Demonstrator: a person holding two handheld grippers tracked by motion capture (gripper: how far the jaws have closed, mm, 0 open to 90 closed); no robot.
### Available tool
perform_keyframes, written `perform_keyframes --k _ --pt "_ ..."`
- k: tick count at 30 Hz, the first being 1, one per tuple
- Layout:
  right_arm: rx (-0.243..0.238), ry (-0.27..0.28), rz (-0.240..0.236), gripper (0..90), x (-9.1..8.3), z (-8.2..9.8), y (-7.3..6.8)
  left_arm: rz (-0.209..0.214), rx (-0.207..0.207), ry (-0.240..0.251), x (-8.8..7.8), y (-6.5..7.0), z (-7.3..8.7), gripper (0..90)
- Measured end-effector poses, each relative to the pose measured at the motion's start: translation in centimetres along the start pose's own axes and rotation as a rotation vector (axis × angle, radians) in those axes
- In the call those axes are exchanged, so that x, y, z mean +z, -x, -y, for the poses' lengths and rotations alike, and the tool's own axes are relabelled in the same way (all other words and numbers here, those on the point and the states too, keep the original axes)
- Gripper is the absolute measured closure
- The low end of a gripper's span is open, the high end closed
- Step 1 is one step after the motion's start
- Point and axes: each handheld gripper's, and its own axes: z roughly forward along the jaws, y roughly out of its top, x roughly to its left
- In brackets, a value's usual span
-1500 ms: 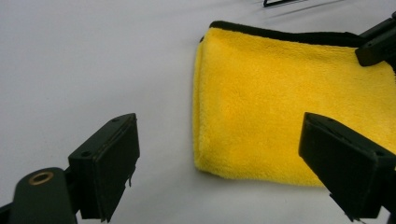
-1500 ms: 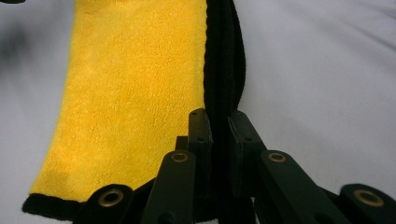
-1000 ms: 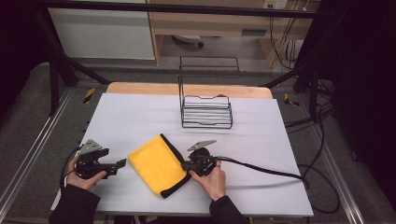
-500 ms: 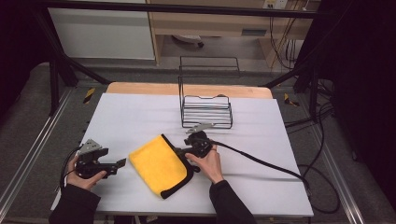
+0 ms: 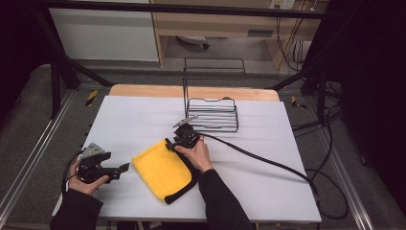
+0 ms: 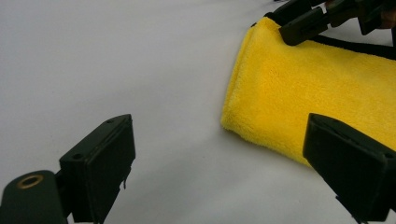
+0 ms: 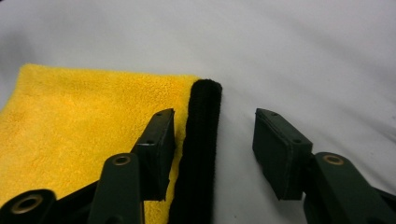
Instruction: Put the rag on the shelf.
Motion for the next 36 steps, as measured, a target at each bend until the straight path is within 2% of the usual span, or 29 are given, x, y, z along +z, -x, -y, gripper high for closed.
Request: perform_keyframes --k 1,2,5,7,11,15,20,26,31,33,36 --pt "0.014 -0.012 -0.036 62.6 0.0 0.0 -0.1 -0.001 -0.001 0.0 0.0 0.0 0.0 9.5" --pt "0.025 -0.018 -0.067 62.2 0.1 0.1 -0.3 -0.001 -0.003 0.0 0.0 0.0 0.0 9.6" --pt "0.009 -0.012 -0.06 63.4 0.2 0.3 -0.8 -0.006 -0.001 0.0 0.1 0.0 0.0 9.7" --pt "0.007 -0.034 -0.073 64.9 0.1 0.2 -0.9 -0.007 0.004 -0.004 0.1 0.1 0.0 9.8" --pt "-0.012 -0.064 -0.088 75.1 0.1 0.1 -1.5 -0.008 -0.001 0.0 0.1 0.0 -0.1 9.9" --pt "-0.008 -0.06 -0.086 80.8 0.0 0.1 -1.6 -0.009 0.004 -0.001 0.1 0.1 0.0 10.0" --pt "0.007 -0.012 -0.027 82.2 -0.9 0.3 -1.9 -0.007 0.0 0.001 0.1 0.1 0.0 10.1" --pt "0.071 0.023 0.073 82.3 -3.5 1.3 -2.0 0.01 0.003 -0.005 0.6 0.6 -0.2 11.4" --pt "0.147 0.061 0.151 81.9 -5.3 3.3 -2.4 0.037 -0.001 -0.019 2.4 1.6 -1.3 17.6" --pt "0.166 0.068 0.161 81.6 -5.8 4.0 -2.5 0.051 -0.002 -0.029 3.5 2.2 -1.9 19.3" --pt "0.149 0.08 0.164 80.7 -6.4 4.5 -2.4 0.055 0.009 -0.041 5.2 2.8 -2.8 23.5"
